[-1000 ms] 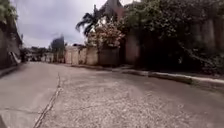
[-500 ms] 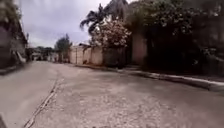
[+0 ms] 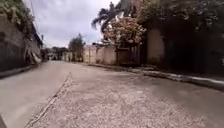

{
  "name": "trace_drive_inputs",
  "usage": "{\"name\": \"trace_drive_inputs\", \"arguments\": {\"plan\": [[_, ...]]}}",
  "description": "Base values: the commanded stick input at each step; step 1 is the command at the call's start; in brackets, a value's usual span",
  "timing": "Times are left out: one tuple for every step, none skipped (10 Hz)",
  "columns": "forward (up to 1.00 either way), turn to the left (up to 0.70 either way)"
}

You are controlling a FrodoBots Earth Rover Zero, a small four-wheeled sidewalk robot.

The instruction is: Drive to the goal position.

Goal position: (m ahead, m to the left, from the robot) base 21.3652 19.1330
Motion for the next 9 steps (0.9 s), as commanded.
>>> {"name": "trace_drive_inputs", "arguments": {"plan": [[1.0,0.0],[1.0,0.0],[1.0,0.02],[1.0,0.03],[1.0,0.03],[1.0,0.03],[1.0,0.03],[1.0,0.04],[1.0,0.04]]}}
